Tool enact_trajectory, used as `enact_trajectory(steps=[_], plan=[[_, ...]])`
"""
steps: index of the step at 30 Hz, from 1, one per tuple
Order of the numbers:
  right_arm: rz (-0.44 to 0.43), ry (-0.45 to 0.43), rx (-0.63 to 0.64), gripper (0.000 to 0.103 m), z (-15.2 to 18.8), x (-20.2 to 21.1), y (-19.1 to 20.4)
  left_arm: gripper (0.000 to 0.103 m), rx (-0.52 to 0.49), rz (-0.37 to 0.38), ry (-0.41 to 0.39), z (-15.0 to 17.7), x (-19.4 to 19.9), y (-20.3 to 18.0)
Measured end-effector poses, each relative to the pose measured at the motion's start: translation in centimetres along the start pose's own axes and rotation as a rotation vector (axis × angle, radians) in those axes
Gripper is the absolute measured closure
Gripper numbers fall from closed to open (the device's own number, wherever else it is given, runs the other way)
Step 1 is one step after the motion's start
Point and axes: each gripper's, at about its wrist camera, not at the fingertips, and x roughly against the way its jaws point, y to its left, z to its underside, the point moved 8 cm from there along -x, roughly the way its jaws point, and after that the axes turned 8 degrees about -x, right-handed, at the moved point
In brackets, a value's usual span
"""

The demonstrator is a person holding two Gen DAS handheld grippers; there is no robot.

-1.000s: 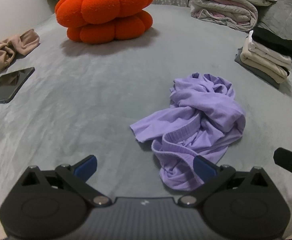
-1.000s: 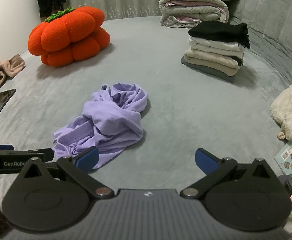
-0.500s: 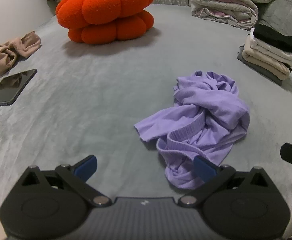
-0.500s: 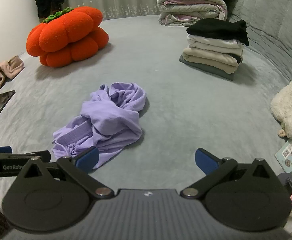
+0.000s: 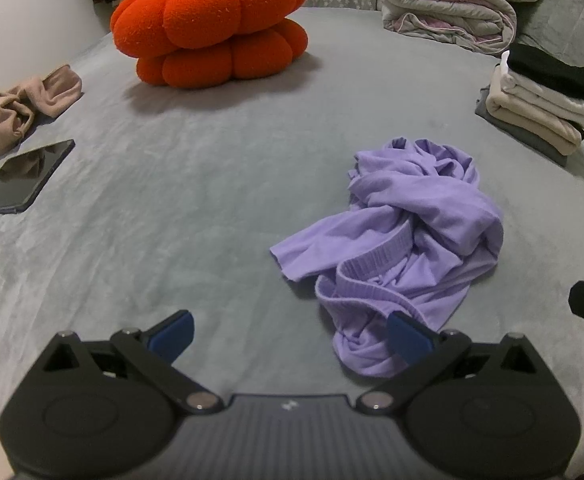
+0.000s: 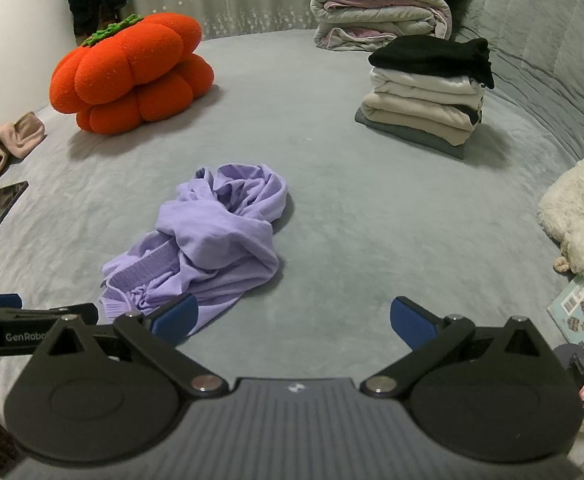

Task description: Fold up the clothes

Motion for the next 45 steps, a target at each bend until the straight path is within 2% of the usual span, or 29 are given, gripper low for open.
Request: enact_trajectory(steps=[45], plan=[[-0.004,-0.001,-0.007,0.000,-0.14,0.08,-0.62,0.000,-0.023,-0.017,0.003,-0.02,0.14,-0.26]])
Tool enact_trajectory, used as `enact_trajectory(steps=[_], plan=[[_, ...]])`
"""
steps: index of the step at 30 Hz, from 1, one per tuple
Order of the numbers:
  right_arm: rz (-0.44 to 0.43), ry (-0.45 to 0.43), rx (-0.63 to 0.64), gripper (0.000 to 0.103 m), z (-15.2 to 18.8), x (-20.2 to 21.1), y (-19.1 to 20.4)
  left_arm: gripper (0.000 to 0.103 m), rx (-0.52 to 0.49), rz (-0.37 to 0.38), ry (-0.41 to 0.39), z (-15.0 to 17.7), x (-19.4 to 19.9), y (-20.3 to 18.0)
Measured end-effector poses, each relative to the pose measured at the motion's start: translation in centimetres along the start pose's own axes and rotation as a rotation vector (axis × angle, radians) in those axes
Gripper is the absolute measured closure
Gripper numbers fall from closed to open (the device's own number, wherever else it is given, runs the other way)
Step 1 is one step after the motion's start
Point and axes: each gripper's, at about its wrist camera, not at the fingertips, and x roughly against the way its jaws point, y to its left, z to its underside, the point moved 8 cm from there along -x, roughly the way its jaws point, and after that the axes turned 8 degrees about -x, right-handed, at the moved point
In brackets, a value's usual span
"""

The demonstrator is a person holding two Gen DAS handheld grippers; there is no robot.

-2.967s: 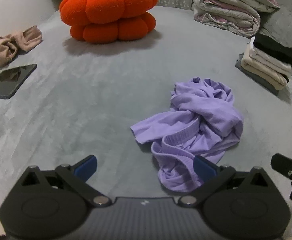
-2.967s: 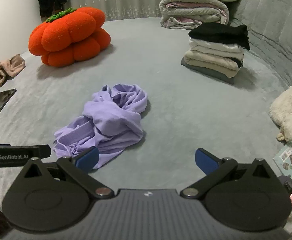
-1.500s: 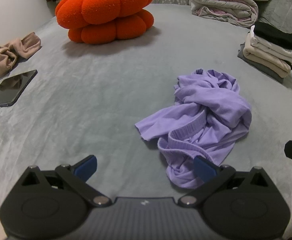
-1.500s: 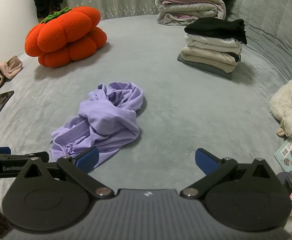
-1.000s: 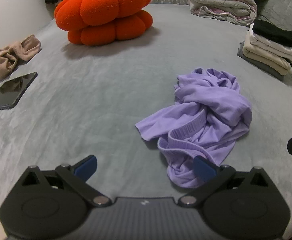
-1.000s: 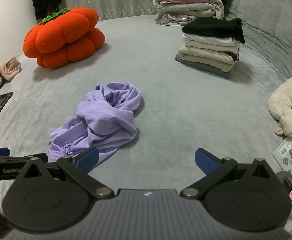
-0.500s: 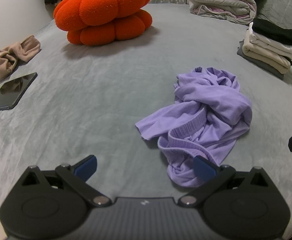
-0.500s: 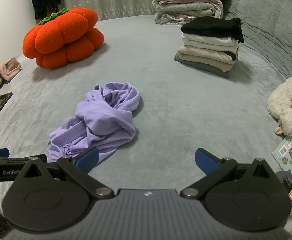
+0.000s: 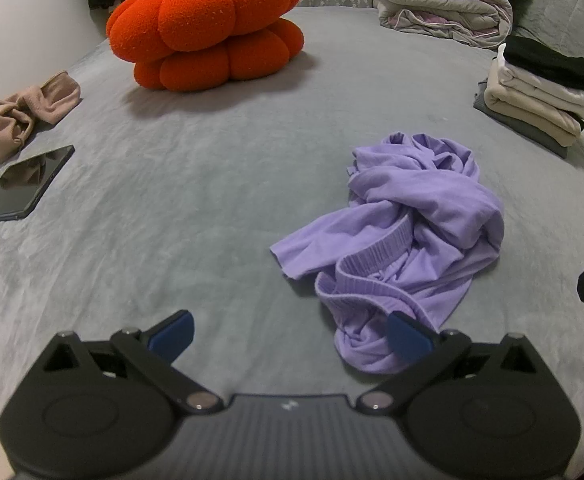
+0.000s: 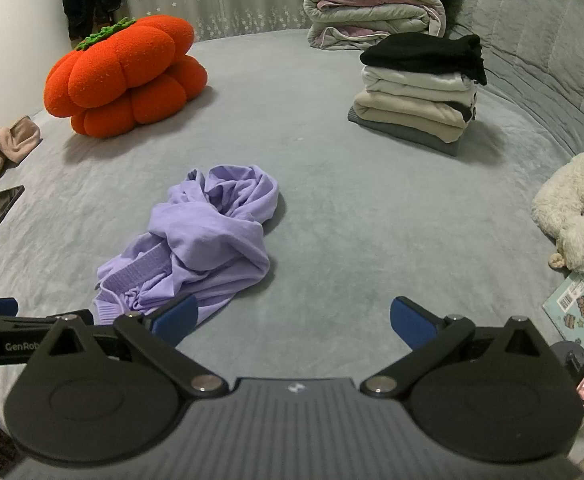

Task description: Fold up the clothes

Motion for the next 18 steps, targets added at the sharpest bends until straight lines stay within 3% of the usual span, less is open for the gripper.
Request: enact_trajectory(steps=[18], plan=[[-0.003,-0.001,0.002,0.000,-0.07,0.00,-0.18,0.000,-0.004,-0.002,0.003,0.07,-0.03,-0.10]])
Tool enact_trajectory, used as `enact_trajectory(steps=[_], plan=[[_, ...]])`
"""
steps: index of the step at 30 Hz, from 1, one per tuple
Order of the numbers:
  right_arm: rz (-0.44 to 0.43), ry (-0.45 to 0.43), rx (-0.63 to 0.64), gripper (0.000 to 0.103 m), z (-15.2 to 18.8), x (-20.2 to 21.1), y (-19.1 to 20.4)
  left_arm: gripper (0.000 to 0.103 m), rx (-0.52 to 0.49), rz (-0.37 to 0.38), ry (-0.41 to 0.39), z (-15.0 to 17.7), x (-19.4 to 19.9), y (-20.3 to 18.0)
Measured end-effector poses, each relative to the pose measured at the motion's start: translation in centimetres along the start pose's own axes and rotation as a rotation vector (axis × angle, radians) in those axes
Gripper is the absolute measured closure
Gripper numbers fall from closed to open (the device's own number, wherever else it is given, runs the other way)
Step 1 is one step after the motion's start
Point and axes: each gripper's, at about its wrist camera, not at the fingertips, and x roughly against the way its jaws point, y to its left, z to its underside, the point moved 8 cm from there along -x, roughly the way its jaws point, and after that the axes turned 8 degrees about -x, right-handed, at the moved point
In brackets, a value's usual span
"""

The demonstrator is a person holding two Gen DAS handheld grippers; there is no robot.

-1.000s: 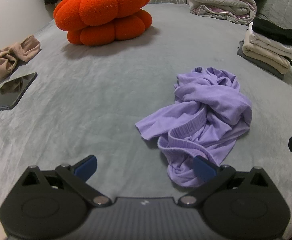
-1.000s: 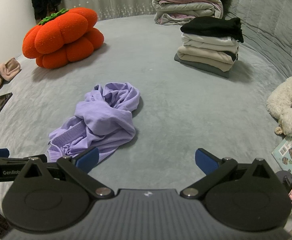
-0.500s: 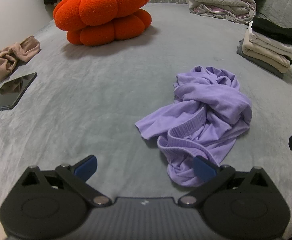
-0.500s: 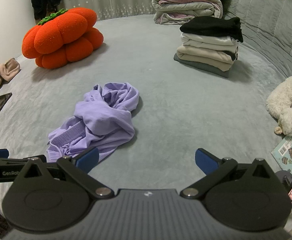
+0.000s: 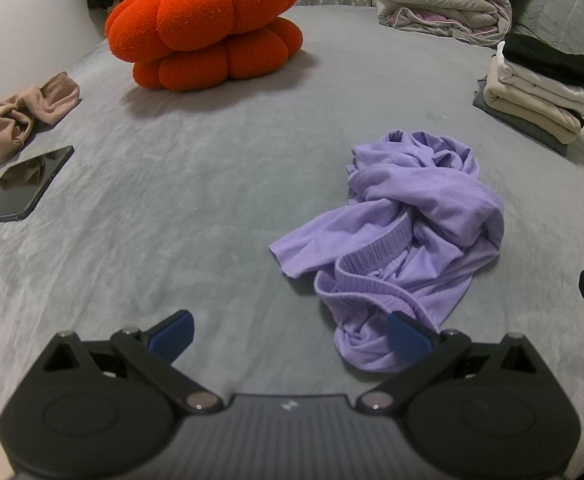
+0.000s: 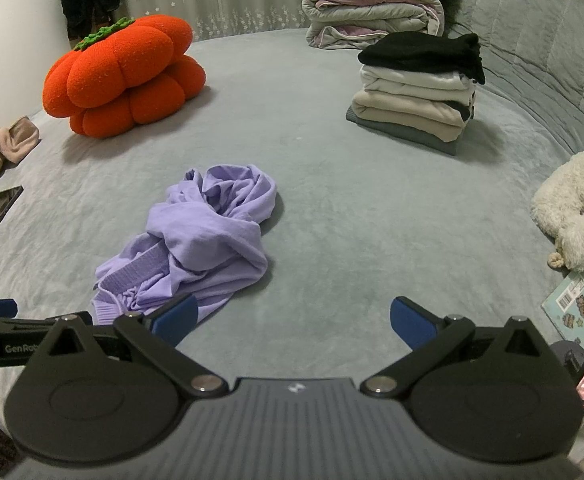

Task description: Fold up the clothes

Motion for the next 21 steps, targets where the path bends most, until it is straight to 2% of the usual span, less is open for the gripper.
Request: enact_trajectory(steps=[14,21], plan=[[0.002,-0.002,-0.002,0.000,0.0,-0.2,-0.2,0.000,0.021,-0.011,-0.001,-0.2,-0.1,0.2],[0.002,0.000,-0.010,0.000,-0.5,-0.4,-0.4,0.000,-0.005,-0.029,-0.037,-1.3,-0.4,0.1]])
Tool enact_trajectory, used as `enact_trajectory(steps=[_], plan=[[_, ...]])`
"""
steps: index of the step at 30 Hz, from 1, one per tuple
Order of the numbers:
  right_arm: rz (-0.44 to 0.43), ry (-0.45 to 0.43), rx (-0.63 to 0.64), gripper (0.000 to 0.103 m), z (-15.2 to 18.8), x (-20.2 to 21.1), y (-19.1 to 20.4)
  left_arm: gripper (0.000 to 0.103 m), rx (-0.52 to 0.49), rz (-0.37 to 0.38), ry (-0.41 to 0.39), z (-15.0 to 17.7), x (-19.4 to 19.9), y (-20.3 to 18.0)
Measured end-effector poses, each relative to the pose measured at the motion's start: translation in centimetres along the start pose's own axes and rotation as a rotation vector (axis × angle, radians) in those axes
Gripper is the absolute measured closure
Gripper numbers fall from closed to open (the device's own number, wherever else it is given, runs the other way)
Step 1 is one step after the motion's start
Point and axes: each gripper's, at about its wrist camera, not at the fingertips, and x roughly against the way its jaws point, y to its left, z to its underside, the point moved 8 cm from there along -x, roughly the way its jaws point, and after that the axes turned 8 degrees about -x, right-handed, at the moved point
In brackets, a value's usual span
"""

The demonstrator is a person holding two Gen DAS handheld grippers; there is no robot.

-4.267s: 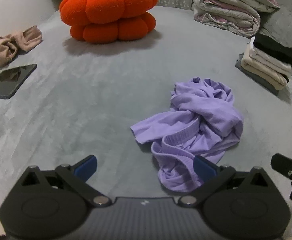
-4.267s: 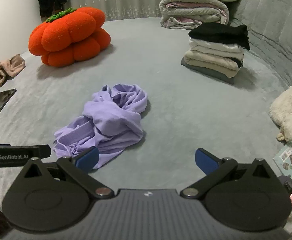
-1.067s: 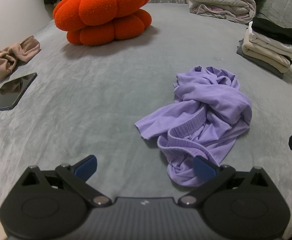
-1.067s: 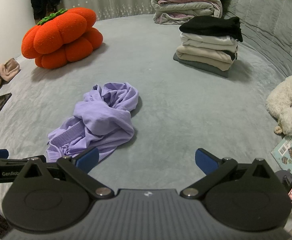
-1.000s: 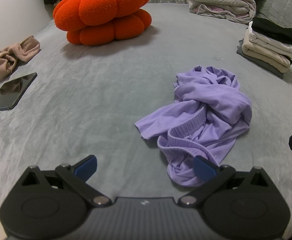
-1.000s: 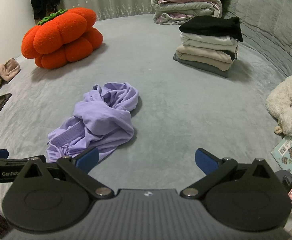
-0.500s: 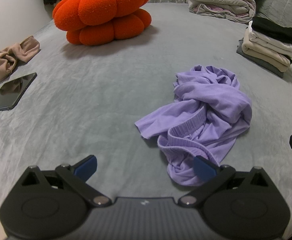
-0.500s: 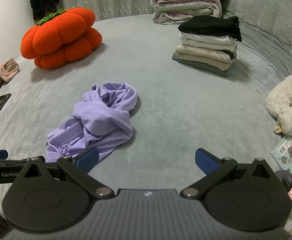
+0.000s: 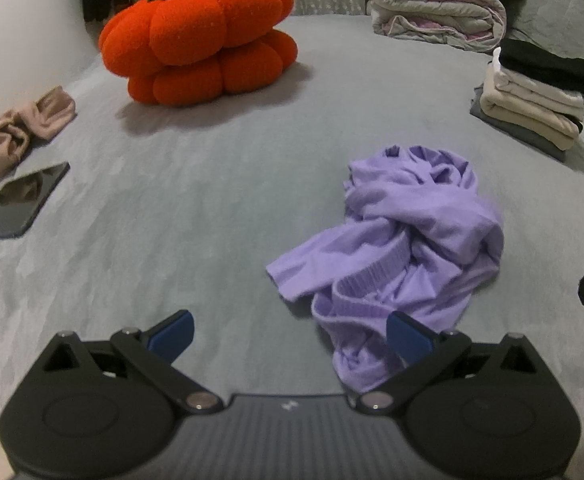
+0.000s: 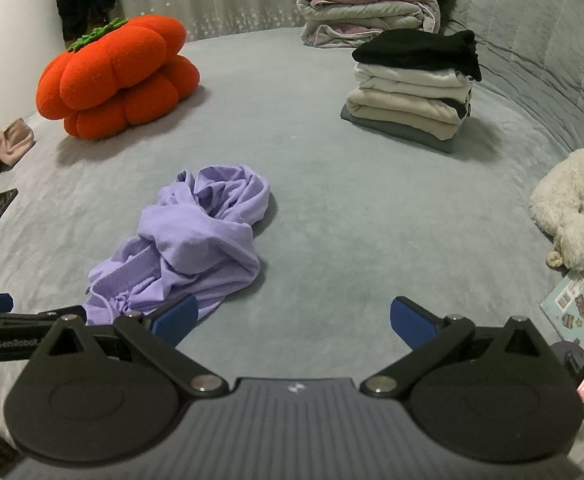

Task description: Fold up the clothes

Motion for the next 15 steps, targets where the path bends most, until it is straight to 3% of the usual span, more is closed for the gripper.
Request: enact_trajectory(steps=[15], plan=[[-0.035,0.031,-0.001,0.000,-3.0,-1.9,1.6,0.000,-0.042,0.004,0.015,-3.0,-2.9,0.1]])
